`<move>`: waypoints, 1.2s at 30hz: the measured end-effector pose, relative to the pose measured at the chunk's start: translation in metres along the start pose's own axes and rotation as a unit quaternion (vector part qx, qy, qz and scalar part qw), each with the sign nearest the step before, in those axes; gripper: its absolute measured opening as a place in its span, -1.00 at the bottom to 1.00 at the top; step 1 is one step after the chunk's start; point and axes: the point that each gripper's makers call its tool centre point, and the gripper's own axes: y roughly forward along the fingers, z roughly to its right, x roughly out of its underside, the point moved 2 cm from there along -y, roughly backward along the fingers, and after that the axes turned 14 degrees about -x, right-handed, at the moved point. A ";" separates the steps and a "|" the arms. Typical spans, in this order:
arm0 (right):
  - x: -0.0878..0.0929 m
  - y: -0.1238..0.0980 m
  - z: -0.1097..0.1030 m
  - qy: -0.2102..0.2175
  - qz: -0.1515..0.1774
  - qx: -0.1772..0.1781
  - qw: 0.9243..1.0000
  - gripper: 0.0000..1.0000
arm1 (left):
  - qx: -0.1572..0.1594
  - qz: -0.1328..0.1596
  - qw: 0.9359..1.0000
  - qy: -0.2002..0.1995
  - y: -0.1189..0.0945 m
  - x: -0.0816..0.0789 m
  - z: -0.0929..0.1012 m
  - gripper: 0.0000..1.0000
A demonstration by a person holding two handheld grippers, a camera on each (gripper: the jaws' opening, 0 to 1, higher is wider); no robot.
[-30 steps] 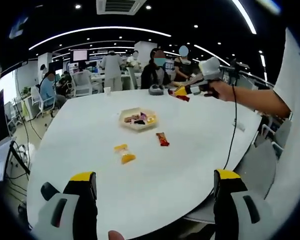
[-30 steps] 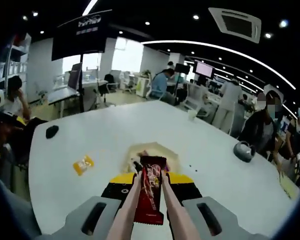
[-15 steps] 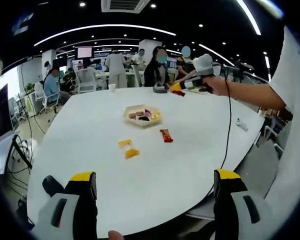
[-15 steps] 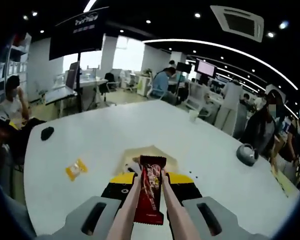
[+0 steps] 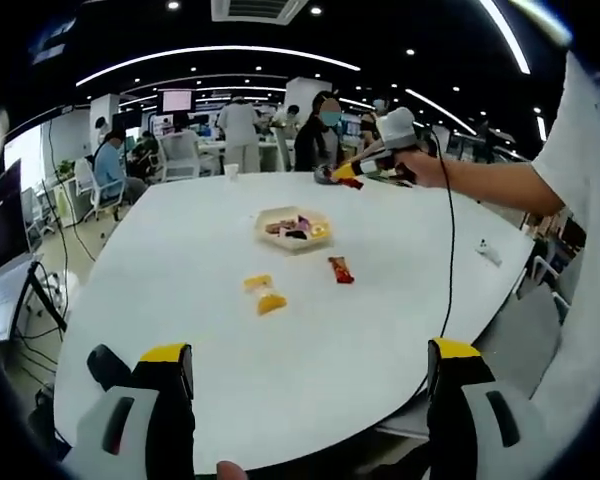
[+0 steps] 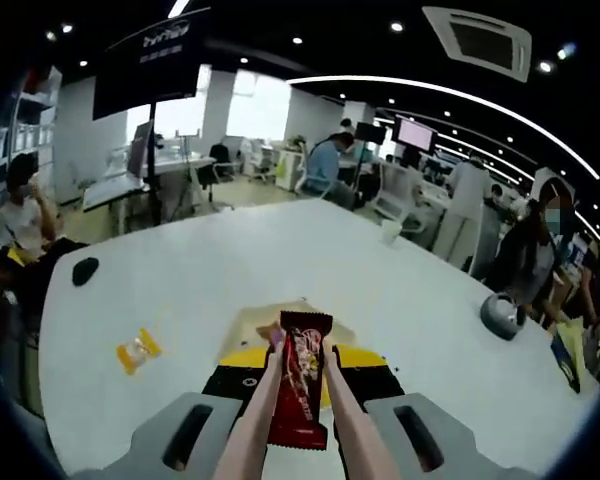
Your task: Place the target food into the container with the food tongs after gripping and lifting it, then release it inside without dropping or visibly crushing the food.
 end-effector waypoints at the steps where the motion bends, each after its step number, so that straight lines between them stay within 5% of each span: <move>1: 0.000 0.002 0.000 0.000 -0.002 -0.001 1.000 -0.57 | 0.000 -0.001 1.000 -0.001 0.000 0.001 0.000 0.95; 22: -0.012 0.076 0.011 -0.012 -0.033 -0.037 0.999 -0.57 | -0.026 -0.017 0.999 -0.011 -0.003 0.009 -0.015 0.96; 36: -0.009 0.097 0.028 -0.011 -0.045 -0.036 0.998 -0.57 | -0.037 -0.035 0.998 -0.020 -0.002 0.020 -0.020 0.96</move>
